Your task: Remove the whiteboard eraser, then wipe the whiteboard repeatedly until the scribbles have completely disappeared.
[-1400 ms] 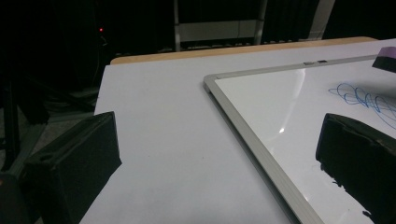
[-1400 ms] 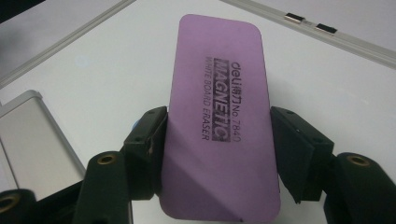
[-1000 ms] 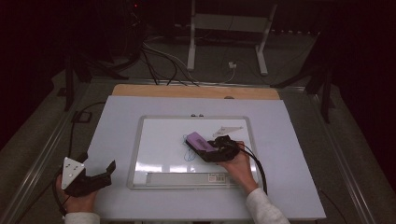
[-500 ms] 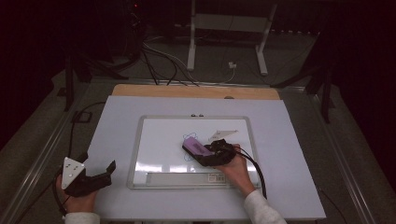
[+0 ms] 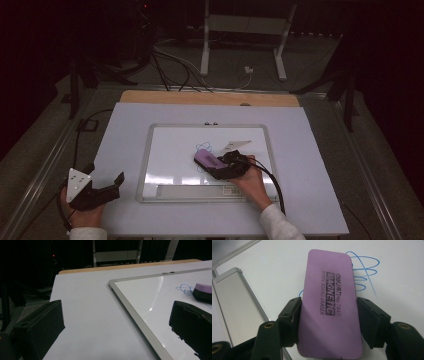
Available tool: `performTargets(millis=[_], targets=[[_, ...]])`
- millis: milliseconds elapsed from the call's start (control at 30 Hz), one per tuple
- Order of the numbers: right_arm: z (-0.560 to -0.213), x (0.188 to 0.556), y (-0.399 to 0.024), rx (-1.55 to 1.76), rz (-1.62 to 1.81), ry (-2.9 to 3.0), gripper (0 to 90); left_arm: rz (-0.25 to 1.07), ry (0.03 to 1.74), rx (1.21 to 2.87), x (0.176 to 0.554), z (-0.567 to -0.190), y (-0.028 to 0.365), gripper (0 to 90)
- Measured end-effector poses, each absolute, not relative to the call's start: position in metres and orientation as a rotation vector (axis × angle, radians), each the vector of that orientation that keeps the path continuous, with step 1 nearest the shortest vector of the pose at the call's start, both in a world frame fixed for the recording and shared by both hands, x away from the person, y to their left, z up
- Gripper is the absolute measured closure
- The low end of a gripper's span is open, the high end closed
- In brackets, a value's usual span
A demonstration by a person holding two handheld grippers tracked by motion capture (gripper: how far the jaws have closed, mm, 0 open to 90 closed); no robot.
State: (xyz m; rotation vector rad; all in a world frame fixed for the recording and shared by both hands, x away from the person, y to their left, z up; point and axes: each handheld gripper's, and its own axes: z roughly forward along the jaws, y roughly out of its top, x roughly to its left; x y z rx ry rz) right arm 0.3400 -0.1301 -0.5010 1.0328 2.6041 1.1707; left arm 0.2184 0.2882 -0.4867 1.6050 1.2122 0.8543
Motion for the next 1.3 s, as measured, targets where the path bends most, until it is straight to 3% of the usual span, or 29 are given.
performTargets(millis=[533, 933, 1033, 1200, 1300], targets=[[-0.501, 0.338, -0.128, 0.995, 1.134, 2.620, 39.1, 0.854, 1.212, 1.603, 0.219, -0.487, 0.289, 0.6], [-0.499, 0.340, -0.117, 0.989, 1.113, 2.609, 24.1, 0.854, 1.211, 1.611, 0.219, -0.487, 0.288, 0.6], [-0.496, 0.342, -0.113, 0.998, 1.126, 2.601, 25.7, 0.853, 1.216, 1.602, 0.219, -0.487, 0.289, 0.6], [-0.499, 0.347, -0.108, 1.008, 1.111, 2.623, 38.9, 0.854, 1.212, 1.602, 0.218, -0.487, 0.289, 0.6], [-0.500, 0.347, -0.106, 1.004, 1.103, 2.619, 40.5, 0.852, 1.216, 1.604, 0.219, -0.487, 0.289, 0.6]])
